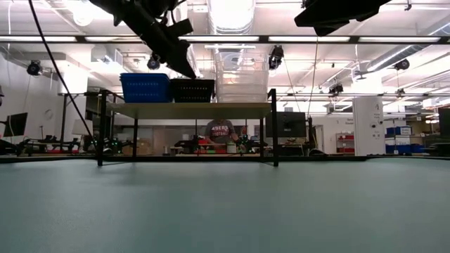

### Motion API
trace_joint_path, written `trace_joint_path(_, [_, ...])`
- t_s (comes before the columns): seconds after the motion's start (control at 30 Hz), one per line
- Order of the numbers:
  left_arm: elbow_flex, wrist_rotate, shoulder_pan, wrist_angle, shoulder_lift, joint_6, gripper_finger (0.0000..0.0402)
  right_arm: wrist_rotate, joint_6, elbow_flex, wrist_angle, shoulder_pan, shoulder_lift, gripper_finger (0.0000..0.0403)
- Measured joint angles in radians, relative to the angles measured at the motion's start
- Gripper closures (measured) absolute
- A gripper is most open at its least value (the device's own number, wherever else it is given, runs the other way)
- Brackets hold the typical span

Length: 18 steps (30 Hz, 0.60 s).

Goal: Stack baskets on shelf by color
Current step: Stack the black transparent bin on the other black bins on the shelf

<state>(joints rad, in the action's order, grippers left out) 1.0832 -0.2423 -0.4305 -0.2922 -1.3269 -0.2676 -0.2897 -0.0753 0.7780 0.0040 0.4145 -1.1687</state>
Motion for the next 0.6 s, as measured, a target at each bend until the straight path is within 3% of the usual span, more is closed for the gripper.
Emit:
trace_joint_path(0.27, [0.018, 0.014, 0.009, -0.069, 0.003, 0.027, 0.0402, 0.0, -0.002, 0.0, 0.0, 0.0, 0.0, 0.0394])
trace_joint_path(0.4, [0.032, 0.069, 0.018, -0.072, 0.008, 0.028, 0.0402, 0.0, -0.003, 0.0, -0.001, 0.0, 0.0, 0.0394])
trace_joint_path(0.6, [0.044, 0.032, 0.017, -0.058, 0.029, 0.01, 0.0402, 0.0, 0.003, 0.0, -0.008, 0.0, 0.0, 0.0394])
